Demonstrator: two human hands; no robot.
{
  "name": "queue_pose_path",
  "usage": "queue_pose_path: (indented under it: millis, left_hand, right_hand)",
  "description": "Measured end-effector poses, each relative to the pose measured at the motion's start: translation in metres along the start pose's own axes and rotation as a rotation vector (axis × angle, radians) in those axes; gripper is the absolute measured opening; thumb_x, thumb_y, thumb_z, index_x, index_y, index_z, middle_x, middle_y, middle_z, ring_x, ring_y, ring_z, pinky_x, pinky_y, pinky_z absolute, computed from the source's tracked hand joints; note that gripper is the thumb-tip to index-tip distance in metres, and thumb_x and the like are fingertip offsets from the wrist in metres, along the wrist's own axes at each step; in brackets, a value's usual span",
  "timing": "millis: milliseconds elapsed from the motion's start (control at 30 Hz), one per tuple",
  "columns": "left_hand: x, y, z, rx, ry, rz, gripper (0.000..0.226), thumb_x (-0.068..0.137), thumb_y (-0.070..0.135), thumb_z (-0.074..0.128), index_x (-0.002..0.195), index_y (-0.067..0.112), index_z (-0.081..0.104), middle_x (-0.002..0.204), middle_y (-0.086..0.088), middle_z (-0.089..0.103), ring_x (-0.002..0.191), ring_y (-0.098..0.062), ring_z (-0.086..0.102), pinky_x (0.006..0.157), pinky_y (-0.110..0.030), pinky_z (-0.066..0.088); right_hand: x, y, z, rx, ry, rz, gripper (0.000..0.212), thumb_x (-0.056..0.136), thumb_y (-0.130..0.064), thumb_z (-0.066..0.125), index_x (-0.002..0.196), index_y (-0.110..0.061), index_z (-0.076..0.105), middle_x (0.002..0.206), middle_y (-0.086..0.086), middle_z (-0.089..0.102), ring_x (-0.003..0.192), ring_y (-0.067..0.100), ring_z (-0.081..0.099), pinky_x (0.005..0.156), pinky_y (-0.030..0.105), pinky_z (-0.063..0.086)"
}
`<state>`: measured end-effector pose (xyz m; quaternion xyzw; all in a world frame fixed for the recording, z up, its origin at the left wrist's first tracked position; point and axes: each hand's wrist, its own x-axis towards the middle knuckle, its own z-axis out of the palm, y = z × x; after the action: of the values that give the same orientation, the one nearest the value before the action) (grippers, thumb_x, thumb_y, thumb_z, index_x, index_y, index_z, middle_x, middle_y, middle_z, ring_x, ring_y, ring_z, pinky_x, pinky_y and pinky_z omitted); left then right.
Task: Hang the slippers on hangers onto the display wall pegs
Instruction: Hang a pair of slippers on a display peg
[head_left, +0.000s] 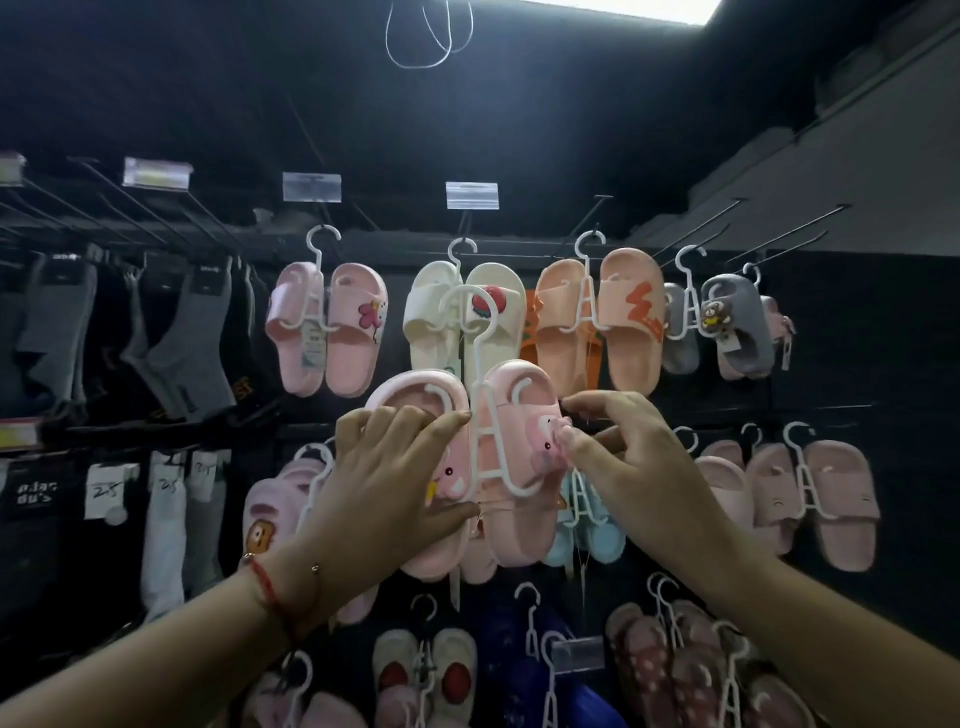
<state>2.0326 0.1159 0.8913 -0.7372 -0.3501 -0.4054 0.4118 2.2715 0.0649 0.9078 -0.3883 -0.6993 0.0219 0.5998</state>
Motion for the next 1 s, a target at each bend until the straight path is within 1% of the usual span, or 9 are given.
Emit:
queue_pose_path:
  millis: [100,200,233,433,600,800,867,933,1000]
  left_hand:
    - [0.011,0.007,-0.002,0.004,0.007,0.012,0.082,0.074,0.07,0.054,0.14,0.021,0.05,0.113,0.005,0.055,0.106,-0.022,0.051,0.095,-0.039,0.028]
    - [0.023,0.022,-0.002,0.025,0.027,0.03,0.082,0.073,0.069,0.056,0.139,0.021,0.05,0.114,0.005,0.056,0.107,-0.022,0.051,0.096,-0.04,0.028]
    - [0.027,0.028,-0.002,0.031,0.035,0.033,0.082,0.073,0.069,0.056,0.139,0.021,0.05,0.115,0.004,0.056,0.107,-0.022,0.052,0.096,-0.041,0.029]
    - [0.046,0.072,0.002,0.102,0.058,0.09,0.079,0.074,0.068,0.054,0.138,0.022,0.049,0.111,0.002,0.06,0.102,-0.026,0.057,0.094,-0.043,0.033]
    - [0.061,0.106,0.019,0.076,0.029,0.146,0.08,0.075,0.07,0.053,0.14,0.023,0.046,0.113,0.001,0.06,0.104,-0.026,0.056,0.091,-0.044,0.037]
    - [0.065,0.124,0.034,-0.084,-0.009,0.137,0.083,0.082,0.077,0.05,0.147,0.025,0.042,0.146,-0.011,0.042,0.135,-0.03,0.04,0.11,-0.044,0.033]
    - [0.069,0.134,0.031,-0.25,-0.066,0.002,0.096,0.075,0.089,0.049,0.153,0.037,0.028,0.156,-0.005,0.028,0.142,-0.025,0.031,0.113,-0.045,0.029]
    - [0.077,0.149,0.031,-0.562,-0.143,-0.173,0.108,0.062,0.092,0.061,0.149,0.059,0.007,0.153,0.018,0.022,0.141,-0.008,0.027,0.113,-0.038,0.033]
    - [0.086,0.163,0.039,-0.817,-0.21,-0.28,0.117,0.056,0.084,0.076,0.145,0.067,0.002,0.149,0.023,0.029,0.134,-0.005,0.042,0.107,-0.036,0.044]
  right_hand:
    - [0.024,-0.018,-0.011,-0.003,-0.052,-0.031,0.015,0.096,-0.036,0.061,0.11,-0.037,0.062,0.104,-0.016,0.063,0.082,-0.002,0.065,0.069,0.014,0.053]
    - [0.049,-0.032,-0.017,0.13,-0.194,0.096,0.016,0.095,-0.035,0.062,0.111,-0.031,0.061,0.101,-0.004,0.07,0.08,0.013,0.071,0.072,0.04,0.063]
    - [0.056,-0.036,-0.019,0.154,-0.226,0.144,0.014,0.096,-0.033,0.062,0.109,-0.029,0.061,0.101,0.002,0.071,0.075,0.017,0.071,0.068,0.041,0.063]
    - [0.089,-0.025,-0.046,-0.003,-0.299,0.225,0.033,0.094,-0.04,0.064,0.099,-0.009,0.073,0.082,0.01,0.072,0.059,0.016,0.065,0.062,0.03,0.059]
    - [0.095,0.011,-0.073,-0.077,-0.139,0.157,0.024,0.085,-0.025,0.074,0.072,-0.005,0.072,0.044,-0.011,0.051,0.038,0.006,0.045,0.041,0.015,0.037]
    - [0.081,0.047,-0.116,-0.176,-0.054,0.144,0.023,0.085,-0.03,0.069,0.076,-0.009,0.075,0.057,-0.006,0.063,0.055,0.012,0.057,0.054,0.024,0.045]
    - [0.076,0.051,-0.134,-0.202,-0.021,0.133,0.021,0.085,-0.029,0.069,0.074,-0.013,0.075,0.066,-0.003,0.07,0.065,0.013,0.064,0.061,0.026,0.049]
    - [0.073,0.052,-0.151,-0.223,0.031,0.127,0.023,0.085,-0.029,0.069,0.068,-0.015,0.074,0.061,-0.005,0.068,0.063,0.009,0.061,0.06,0.027,0.047]
    - [0.07,0.054,-0.166,-0.236,0.087,0.138,0.029,0.088,-0.029,0.069,0.061,-0.019,0.069,0.051,-0.01,0.06,0.061,-0.001,0.056,0.06,0.026,0.045]
